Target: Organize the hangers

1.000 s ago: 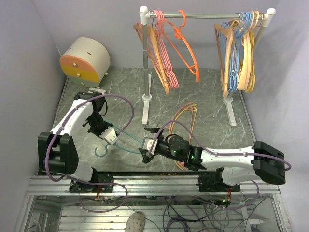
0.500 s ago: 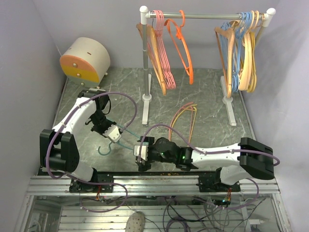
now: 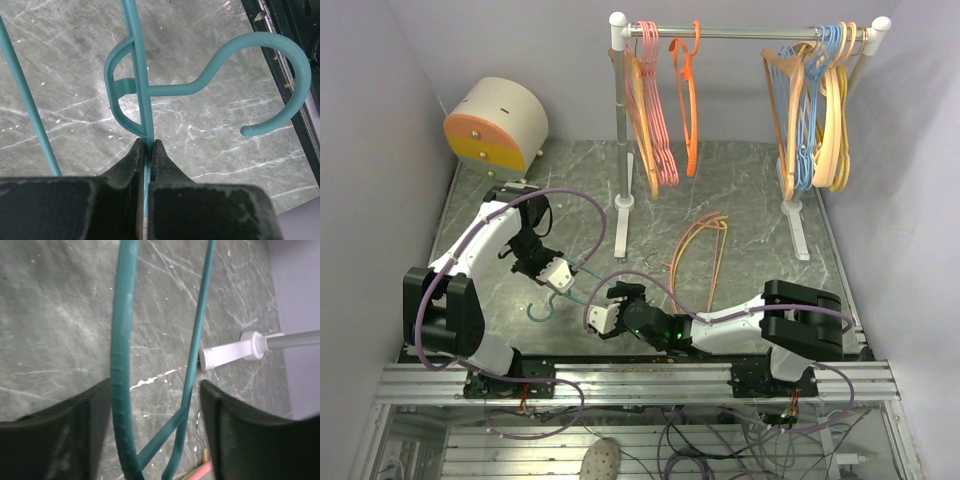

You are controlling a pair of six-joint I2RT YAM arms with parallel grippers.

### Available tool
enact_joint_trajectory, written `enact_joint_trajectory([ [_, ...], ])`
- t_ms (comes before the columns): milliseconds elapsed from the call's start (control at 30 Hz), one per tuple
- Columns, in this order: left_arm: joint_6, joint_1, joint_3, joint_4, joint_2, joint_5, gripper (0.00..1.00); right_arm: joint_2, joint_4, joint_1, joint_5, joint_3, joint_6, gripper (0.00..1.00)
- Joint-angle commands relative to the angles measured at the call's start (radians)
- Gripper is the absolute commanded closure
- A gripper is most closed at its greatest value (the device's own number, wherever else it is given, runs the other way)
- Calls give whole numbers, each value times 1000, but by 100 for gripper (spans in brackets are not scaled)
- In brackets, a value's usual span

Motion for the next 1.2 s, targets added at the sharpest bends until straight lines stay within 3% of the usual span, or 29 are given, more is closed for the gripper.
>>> enact_joint_trajectory([
  [0,0,-13,23,-31,-4,51,93,9,128,4,102,18,-37,47],
  [67,-3,-15,23,-31,-7,56,93,3,130,5,105,19,-36,67],
  [133,-12,-18,27,-31,-12,64,93,-18,118,4,105,19,-20,100],
  [267,-87,-32,64,-29,-22,113,90,-103,87,9,87,-18,52,100],
  [333,-160,-39,100,-28,-25,140,60,-149,32,16,84,-33,106,100],
  [367,-198,-43,123,-28,-27,145,39,-174,-1,21,78,-39,140,100],
  [400,-229,-50,147,-29,-30,145,5,-203,-35,25,75,-45,175,100],
  [433,-256,-55,178,-29,-31,142,0,-245,-68,30,66,-57,213,100],
  [667,-498,-86,561,-1,26,98,1,-462,-175,63,55,-149,417,100],
  [867,-746,-96,860,68,73,-31,1,-577,-435,77,69,-111,615,100],
  [1033,-1004,-108,899,228,67,-199,1,-632,-543,83,167,-122,741,100],
  [1167,-1296,-115,804,533,11,-443,1,-692,-540,84,299,-149,831,100],
])
